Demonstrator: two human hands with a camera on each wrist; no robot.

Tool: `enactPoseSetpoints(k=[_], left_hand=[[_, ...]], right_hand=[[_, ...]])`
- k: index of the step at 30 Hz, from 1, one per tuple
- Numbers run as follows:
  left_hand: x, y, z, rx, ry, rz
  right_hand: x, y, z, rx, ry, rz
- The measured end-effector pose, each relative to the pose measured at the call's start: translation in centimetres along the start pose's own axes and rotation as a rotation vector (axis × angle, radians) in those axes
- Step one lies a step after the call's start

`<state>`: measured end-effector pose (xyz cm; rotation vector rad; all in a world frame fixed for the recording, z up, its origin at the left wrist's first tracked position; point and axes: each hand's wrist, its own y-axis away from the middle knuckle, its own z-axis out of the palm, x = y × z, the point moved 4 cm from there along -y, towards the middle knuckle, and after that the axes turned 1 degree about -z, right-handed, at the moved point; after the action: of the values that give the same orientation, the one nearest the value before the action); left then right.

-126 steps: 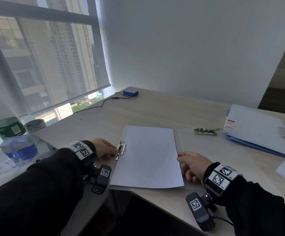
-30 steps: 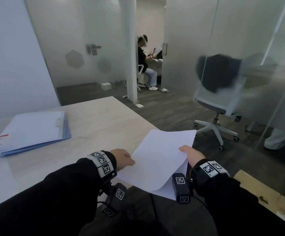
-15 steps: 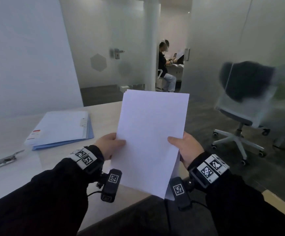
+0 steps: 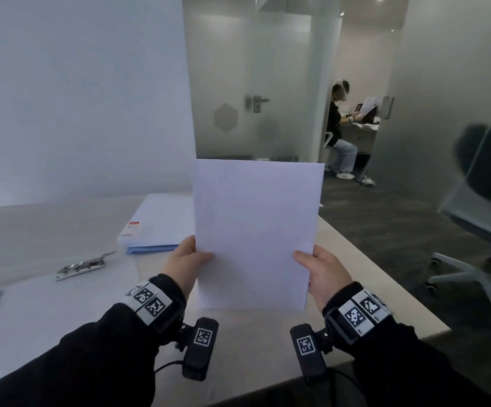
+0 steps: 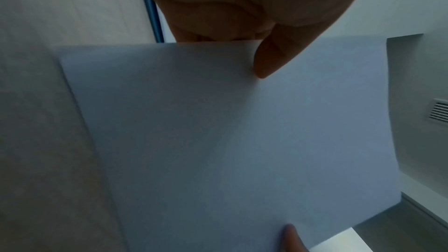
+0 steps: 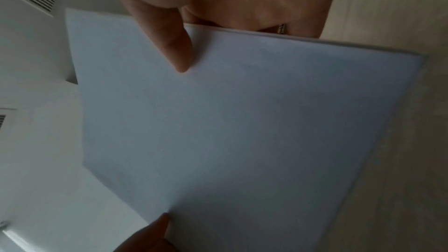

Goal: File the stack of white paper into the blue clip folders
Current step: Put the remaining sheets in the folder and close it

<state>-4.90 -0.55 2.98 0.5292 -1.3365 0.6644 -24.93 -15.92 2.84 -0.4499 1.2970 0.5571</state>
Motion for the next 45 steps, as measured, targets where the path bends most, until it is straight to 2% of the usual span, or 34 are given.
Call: enactPoseSetpoints(k=[7, 15, 19, 22, 25, 29, 34, 39, 45], left_hand=[[-0.5, -0.3, 0.5, 0.01, 0.02, 0.01], [-2.7, 0.2, 0.1, 0.013, -0.041, -0.071], [-1.7, 0.4, -1.3, 0.027, -0.082, -0.065], [-0.4, 1.1, -4.4, 0.054, -0.105, -0.11], [-0.1, 2.3, -8.9, 0.101, -0.086, -0.233], [-0.3, 5.1, -15.2, 0.207, -0.085, -0.377], [-0.6, 9.0, -22.5, 0.361, -0.094, -0.486], [-0.6, 12.3, -27.3, 0.454, -0.155, -0.561], [0.6, 14.8, -30.4, 0.462, -0.266, -0.613]], right_hand=[[0.0, -0.2, 0.1, 0.025, -0.032, -0.019], [1.0, 0.5, 0.1, 0.029, 0.002, 0.058], [0.8, 0.1, 1.3, 0.02, 0.031, 0.086], [1.2, -0.3, 3.5, -0.05, 0.112, 0.129], [2.1, -0.5, 6.7, -0.16, 0.219, 0.189], [4.0, -0.9, 11.8, -0.307, 0.361, 0.245], [6.8, -0.5, 18.9, -0.47, 0.473, 0.28], [9.2, 0.4, 24.5, -0.55, 0.509, 0.33], [11.0, 1.4, 27.6, -0.609, 0.551, 0.388]])
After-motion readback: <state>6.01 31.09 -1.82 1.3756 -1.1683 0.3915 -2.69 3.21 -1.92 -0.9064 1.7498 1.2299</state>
